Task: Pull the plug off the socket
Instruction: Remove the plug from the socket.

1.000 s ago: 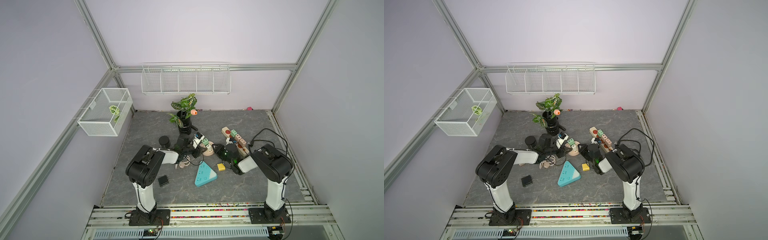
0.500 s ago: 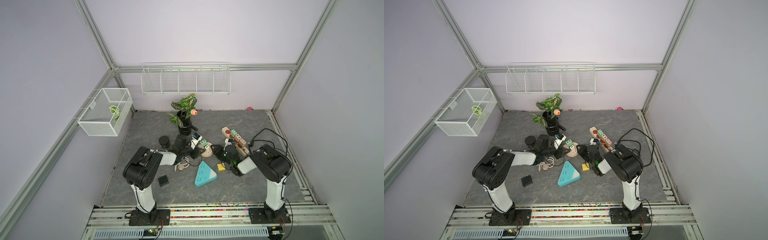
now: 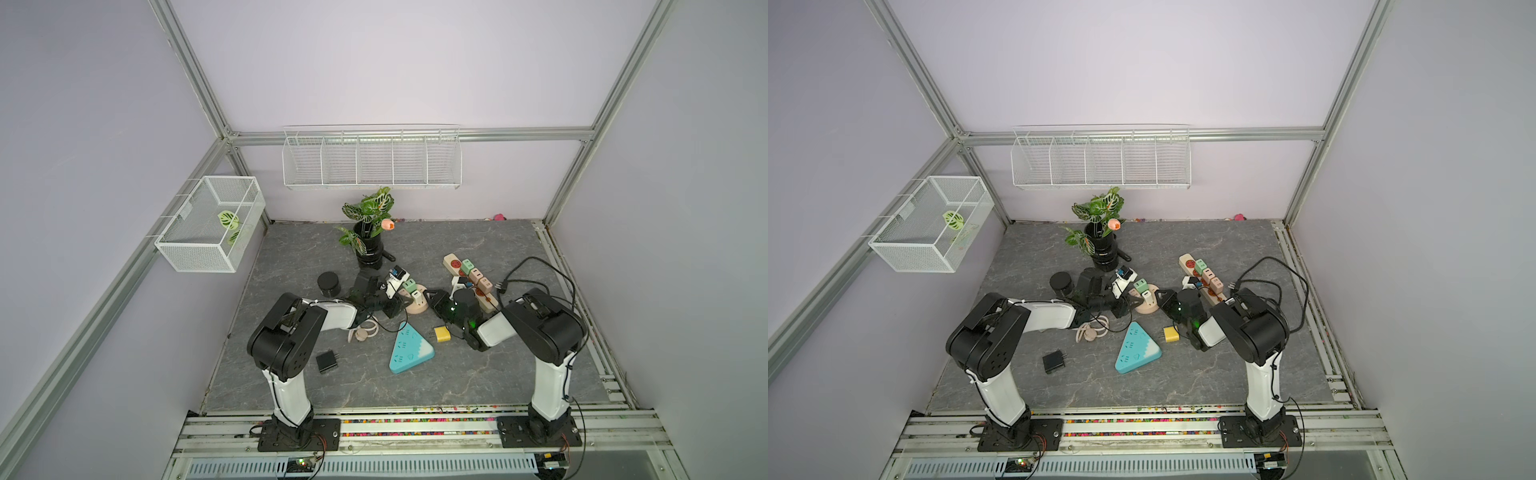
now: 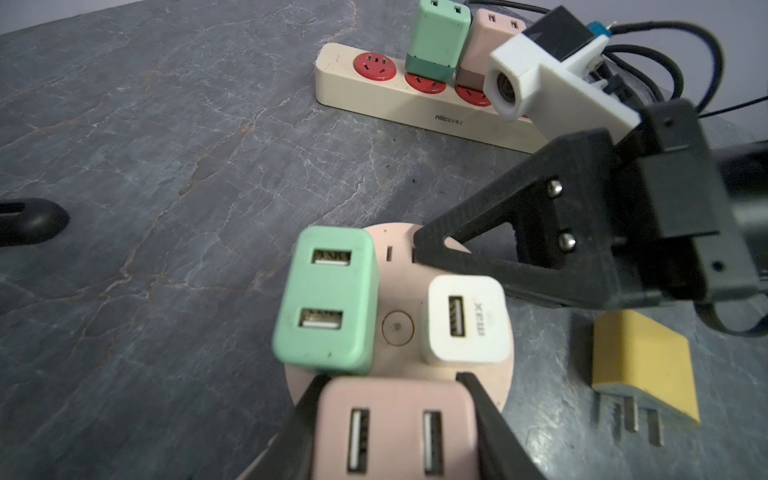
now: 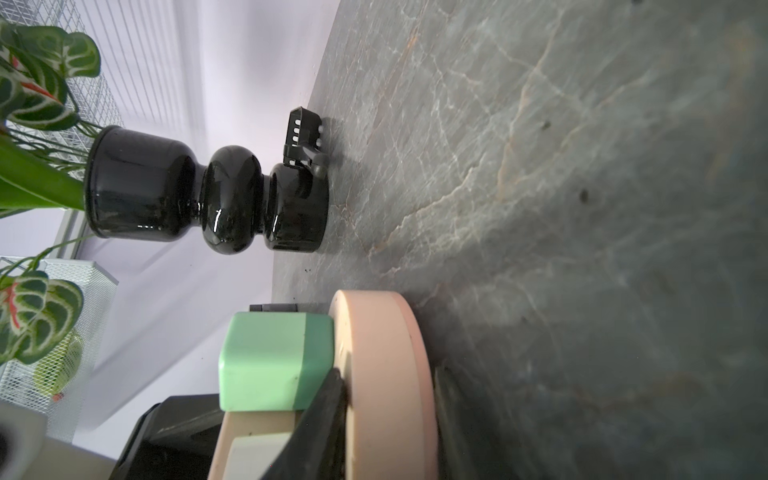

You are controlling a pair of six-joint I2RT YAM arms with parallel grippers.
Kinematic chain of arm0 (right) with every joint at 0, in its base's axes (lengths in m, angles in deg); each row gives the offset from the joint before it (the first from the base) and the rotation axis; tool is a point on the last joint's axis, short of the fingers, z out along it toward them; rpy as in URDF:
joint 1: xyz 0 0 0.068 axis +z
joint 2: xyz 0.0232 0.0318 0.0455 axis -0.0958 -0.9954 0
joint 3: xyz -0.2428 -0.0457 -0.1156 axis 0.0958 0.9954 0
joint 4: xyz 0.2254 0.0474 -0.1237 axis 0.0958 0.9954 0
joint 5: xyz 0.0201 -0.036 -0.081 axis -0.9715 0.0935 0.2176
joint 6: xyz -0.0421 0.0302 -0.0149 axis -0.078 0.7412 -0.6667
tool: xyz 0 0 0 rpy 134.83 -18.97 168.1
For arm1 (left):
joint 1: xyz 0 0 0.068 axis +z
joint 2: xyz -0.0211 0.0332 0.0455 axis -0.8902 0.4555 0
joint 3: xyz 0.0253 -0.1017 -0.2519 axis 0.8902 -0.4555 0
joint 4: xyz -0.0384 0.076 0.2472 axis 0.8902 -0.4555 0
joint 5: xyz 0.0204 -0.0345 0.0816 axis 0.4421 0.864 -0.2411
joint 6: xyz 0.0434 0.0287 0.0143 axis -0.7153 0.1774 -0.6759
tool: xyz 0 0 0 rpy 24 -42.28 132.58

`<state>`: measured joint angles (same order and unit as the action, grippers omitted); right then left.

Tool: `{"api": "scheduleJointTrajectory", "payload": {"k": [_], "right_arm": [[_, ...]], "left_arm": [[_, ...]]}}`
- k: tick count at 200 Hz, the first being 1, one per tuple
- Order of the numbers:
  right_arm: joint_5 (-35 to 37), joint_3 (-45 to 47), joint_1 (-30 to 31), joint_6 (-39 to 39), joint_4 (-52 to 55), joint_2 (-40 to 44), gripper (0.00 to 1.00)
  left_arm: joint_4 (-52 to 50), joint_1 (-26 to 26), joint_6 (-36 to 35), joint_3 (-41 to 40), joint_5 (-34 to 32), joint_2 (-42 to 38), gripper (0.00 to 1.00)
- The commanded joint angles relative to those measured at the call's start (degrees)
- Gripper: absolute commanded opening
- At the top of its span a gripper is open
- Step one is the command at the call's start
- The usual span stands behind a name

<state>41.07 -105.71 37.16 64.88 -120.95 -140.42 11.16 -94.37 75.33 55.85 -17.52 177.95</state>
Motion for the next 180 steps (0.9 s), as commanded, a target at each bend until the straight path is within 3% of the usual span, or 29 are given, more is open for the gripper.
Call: {"api": "scheduleJointTrajectory", "payload": {"k": [1, 34, 72, 84, 99, 123, 158, 180], "right_arm": [[-6.55, -0.68, 1.13, 4.38, -6.91, -4.06, 0.39], [-6.76, -1.57, 0.86, 4.82, -6.86, -5.69, 0.47], [-5.05, -1.8, 0.86, 4.86, -6.52, -5.31, 0.38], [-4.03, -1.72, 0.86, 4.77, -6.01, -4.93, 0.29], [-2.52, -1.27, 0.86, 4.69, -5.78, -4.73, 0.0], [0.15, 0.94, 0.9, 3.95, -6.8, -3.81, 0.0], [2.99, 1.61, 1.03, -1.38, 2.72, -1.36, 0.0], [4.39, 2.01, 1.14, -4.4, 7.18, -0.41, 0.0]], "left_arm": [[-7.26, -0.9, 0.83, -1.9, 3.16, 4.63, 0.0], [-5.77, -0.75, 1.15, -4.01, 3.7, 4.39, 0.0], [-5.12, -0.49, 1.48, -4.79, 3.74, 4.61, 0.0], [-5.21, -0.49, 1.42, -4.67, 4.05, 4.75, 0.0], [-5.21, -0.48, 1.67, -4.56, 4.09, 4.42, 0.0], [-4.42, -0.39, 2.57, -4.86, 3.31, 1.92, 0.0], [-2.6, -0.13, 4.4, -4.2, 4.82, -2.48, 0.0], [-2.11, 1.01, 9.57, -2.28, 7.94, -3.07, 0.0]]}}
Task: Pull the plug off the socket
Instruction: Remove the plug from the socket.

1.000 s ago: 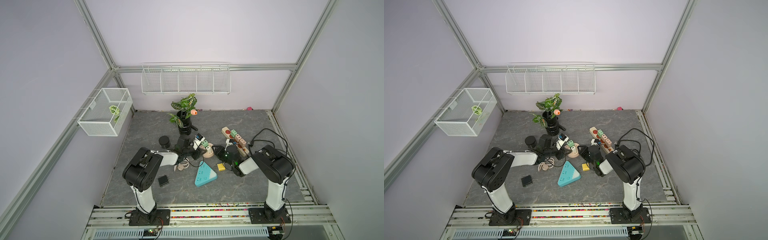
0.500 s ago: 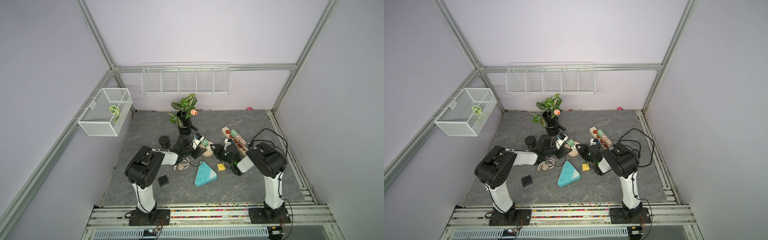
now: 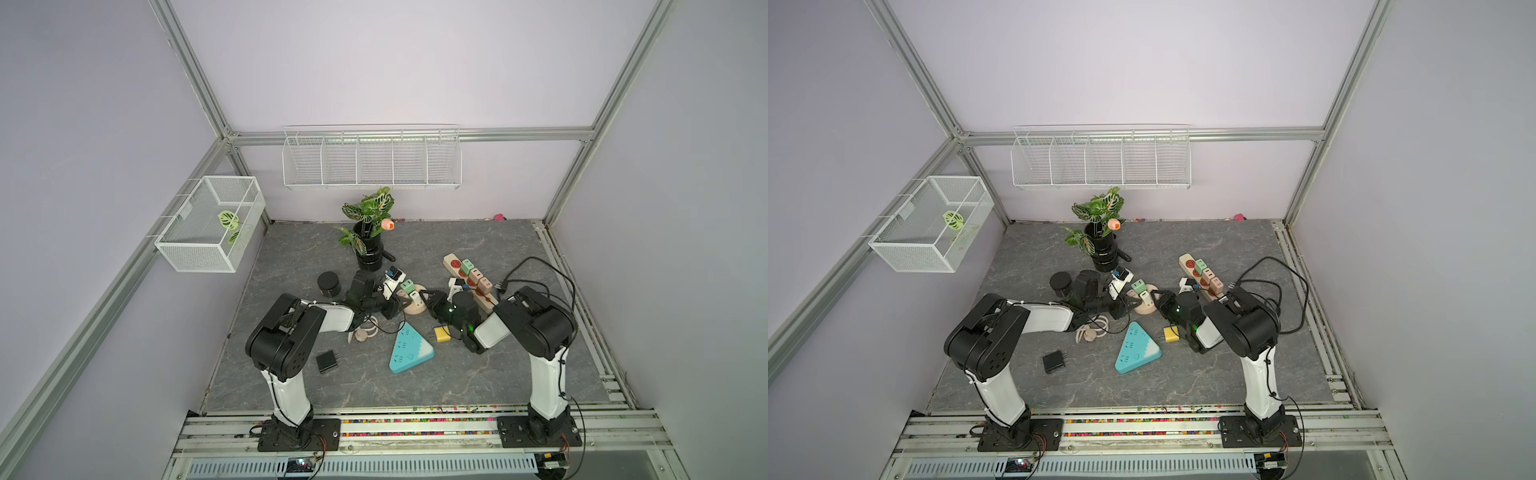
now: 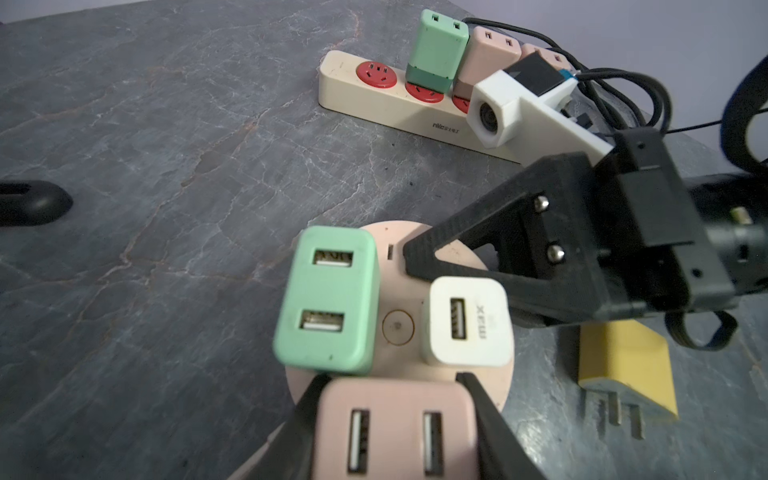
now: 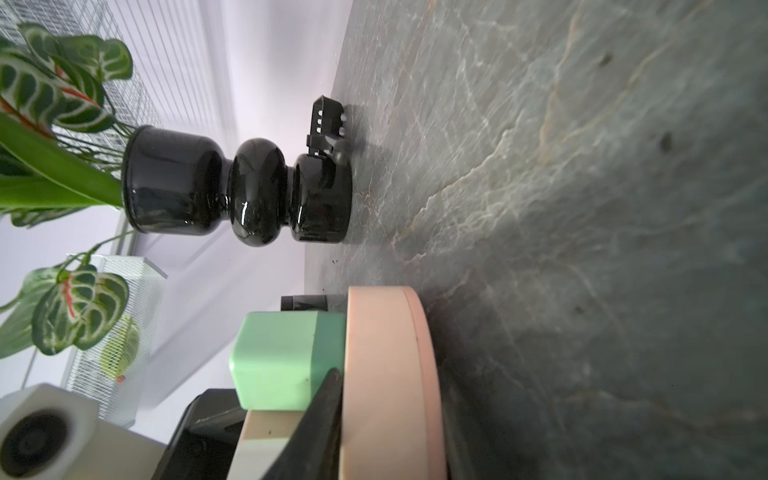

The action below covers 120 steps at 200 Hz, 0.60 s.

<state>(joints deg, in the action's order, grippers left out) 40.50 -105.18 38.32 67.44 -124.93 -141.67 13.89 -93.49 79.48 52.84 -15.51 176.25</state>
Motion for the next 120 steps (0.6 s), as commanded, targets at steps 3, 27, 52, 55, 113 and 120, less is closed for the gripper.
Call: {"api": "scheduleJointTrajectory", "payload": {"k": [3, 27, 52, 55, 113, 120], "right_arm": [[5.17, 1.53, 0.01, -7.38, 11.71, 0.93, 0.0], [6.37, 2.52, 0.14, -10.0, 14.61, 1.47, 0.0], [6.48, 4.62, 0.27, -9.74, 12.11, -0.23, 0.0], [6.5, 4.75, 0.19, -9.63, 11.88, -0.55, 0.0], [7.73, 5.97, 0.18, -9.08, 10.12, -1.63, 0.0], [7.79, 6.01, 0.12, -9.12, 10.28, -1.49, 0.0]], "left_arm": [[-4.26, 0.33, 6.25, 0.65, 6.33, -1.48, 0.0], [-1.59, 0.54, 8.81, 0.24, 6.79, -2.47, 0.0], [-7.64, -1.41, 0.95, 0.87, 0.93, -3.98, 0.0], [-8.39, -1.84, -0.69, 0.91, -0.19, -4.22, 0.0], [-11.18, -1.69, -3.15, 1.01, -1.55, -6.9, 0.0], [-9.51, -0.35, -0.37, 0.66, 0.79, -6.95, 0.0]]}}
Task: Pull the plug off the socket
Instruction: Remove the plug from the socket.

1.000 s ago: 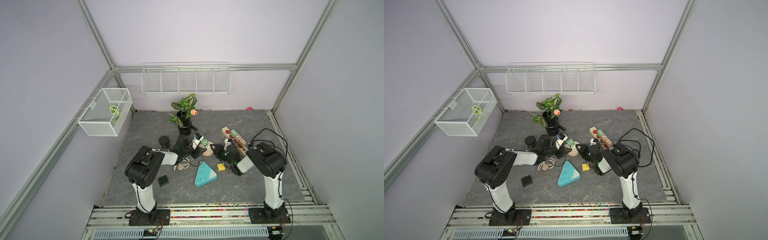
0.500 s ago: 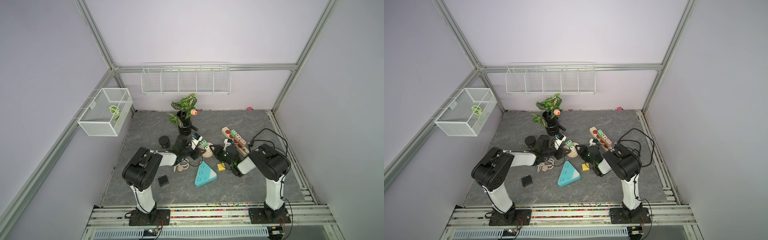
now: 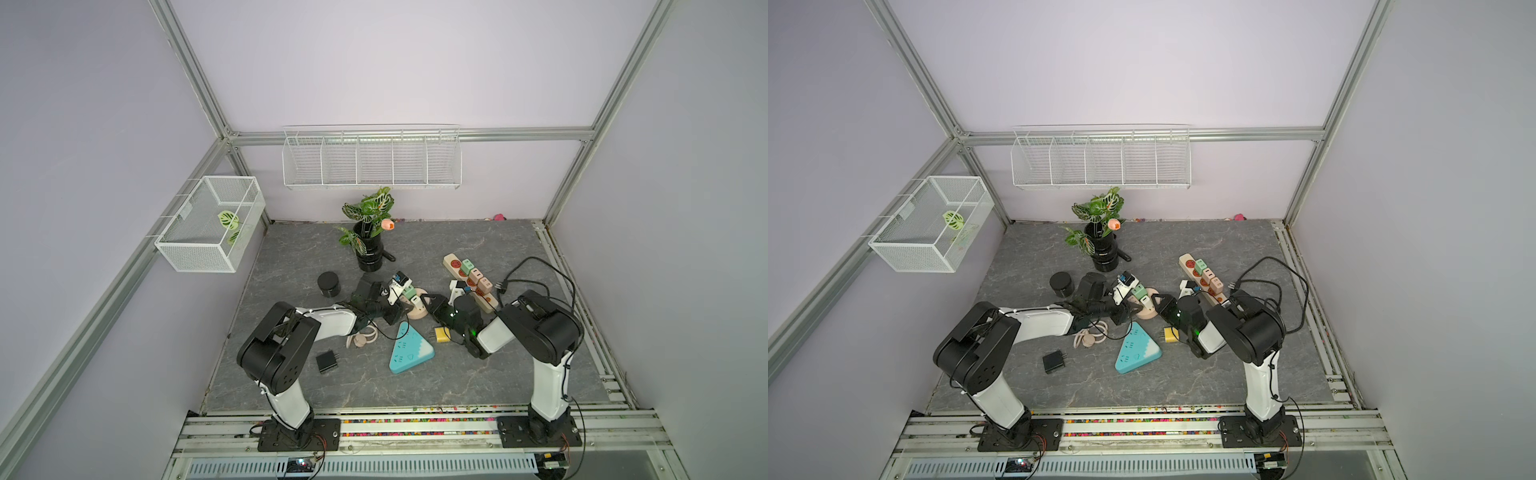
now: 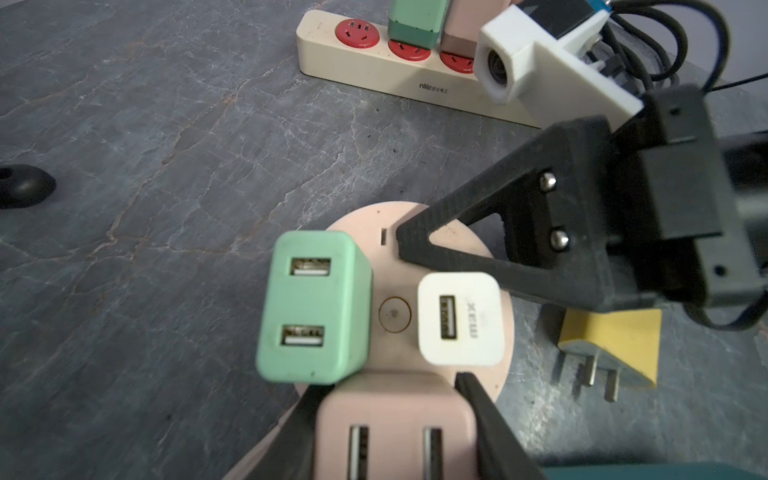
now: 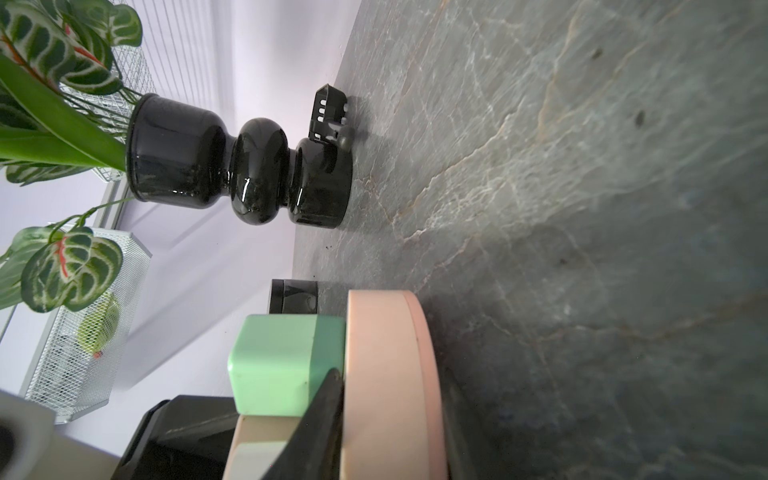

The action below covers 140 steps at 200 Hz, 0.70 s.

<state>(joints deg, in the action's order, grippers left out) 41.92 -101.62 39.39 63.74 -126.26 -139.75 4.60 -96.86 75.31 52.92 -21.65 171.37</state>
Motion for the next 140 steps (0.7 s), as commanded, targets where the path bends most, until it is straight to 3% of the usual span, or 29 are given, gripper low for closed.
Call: {"api": "scheduleJointTrajectory", "payload": {"k": [1, 46, 60, 84, 98, 111, 140], "right_arm": [[6.38, 2.45, -0.94, -5.45, 11.67, -3.35, 0.0], [7.26, 3.24, -0.93, -6.35, 13.17, -1.35, 0.0], [7.54, 3.41, -0.93, -6.57, 13.47, -0.86, 0.0], [7.71, 3.52, -0.93, -6.74, 13.76, -0.3, 0.0], [7.97, 3.51, -0.93, -6.97, 14.42, 0.09, 0.0], [8.16, 3.4, -0.93, -7.01, 14.69, 0.15, 0.0], [8.17, 2.96, -0.93, -7.05, 14.8, -0.37, 0.0]], "left_arm": [[0.04, 3.19, 4.24, 0.5, 7.23, -2.09, 0.0], [6.05, 4.33, 10.02, -1.55, 12.85, -4.58, 0.0], [4.89, 3.94, 7.15, -2.15, 10.35, -5.46, 0.0], [-1.4, 1.8, -3.72, -2.34, 2.94, -6.23, 0.0], [-3.86, 1.82, -4.77, -1.53, 1.48, -6.34, 0.0], [-4.42, 2.38, -2.7, -0.58, 1.41, -6.72, 0.0], [0.04, 4.51, 7.07, 0.01, 7.73, -7.28, 0.0]]}}
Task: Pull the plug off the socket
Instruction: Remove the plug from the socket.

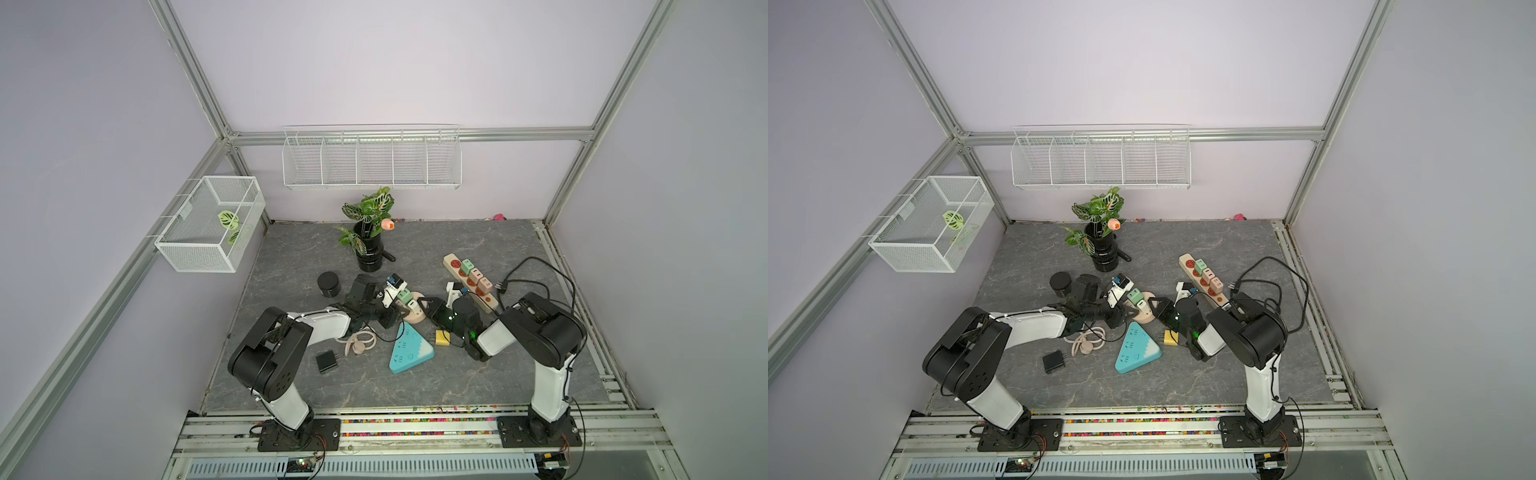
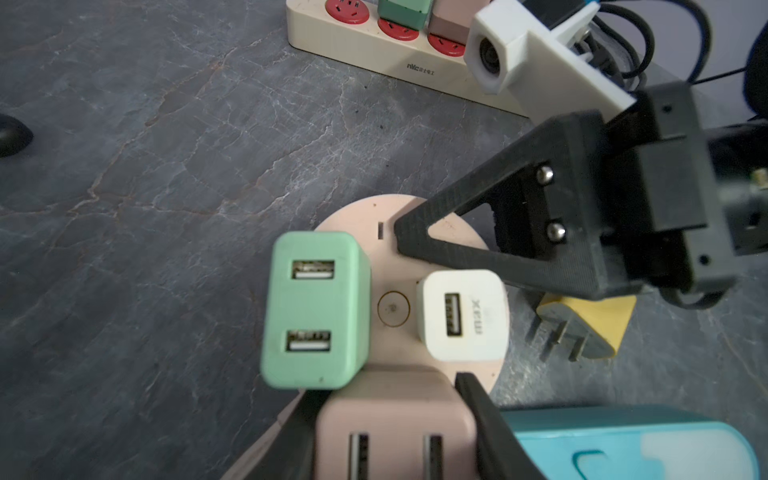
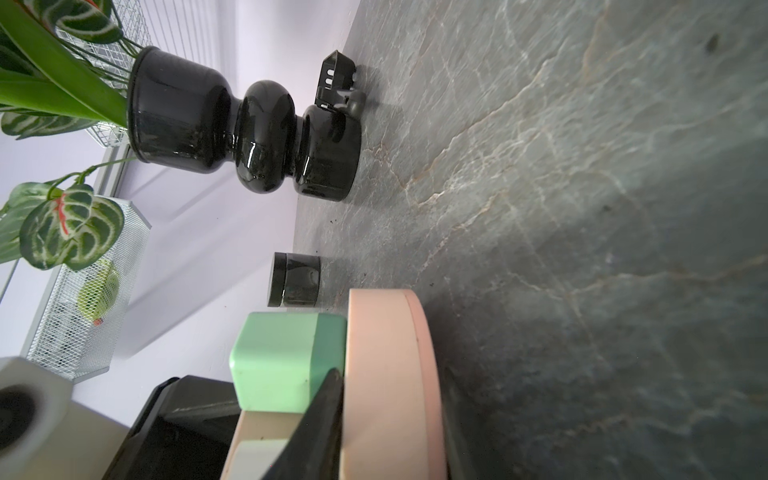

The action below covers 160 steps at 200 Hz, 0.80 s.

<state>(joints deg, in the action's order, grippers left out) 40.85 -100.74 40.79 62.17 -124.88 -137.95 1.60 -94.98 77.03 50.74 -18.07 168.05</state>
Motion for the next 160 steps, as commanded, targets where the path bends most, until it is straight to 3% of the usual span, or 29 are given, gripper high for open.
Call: {"api": "scheduleJointTrajectory", "payload": {"k": [1, 40, 82, 102, 129, 160], "right_arm": [[9.23, 2.05, -2.33, -5.48, 13.42, -2.17, 0.0], [9.73, 2.37, -2.33, -5.73, 14.18, -1.75, 0.0], [10.02, 1.27, -2.33, -5.74, 15.92, -1.75, 0.0], [10.11, 0.79, -2.33, -5.74, 16.51, -1.67, 0.0], [10.28, 0.52, -2.35, -5.83, 17.12, -1.48, 0.0], [10.25, 0.61, -2.36, -6.09, 17.39, -0.88, 0.0]], "left_arm": [[3.16, 2.63, 5.6, 2.18, 4.17, -4.01, 0.0], [4.17, 2.63, 7.78, 2.32, 4.6, -4.39, 0.0], [-0.96, -1.33, -6.57, 0.54, -6.49, -5.54, 0.0], [-2.91, -0.47, -3.53, 2.05, -6.48, -6.28, 0.0], [-0.74, 3.38, 5.08, 2.06, 0.29, -8.18, 0.0], [-2.22, 3.38, 5.6, 1.47, -0.14, -10.46, 0.0]]}}
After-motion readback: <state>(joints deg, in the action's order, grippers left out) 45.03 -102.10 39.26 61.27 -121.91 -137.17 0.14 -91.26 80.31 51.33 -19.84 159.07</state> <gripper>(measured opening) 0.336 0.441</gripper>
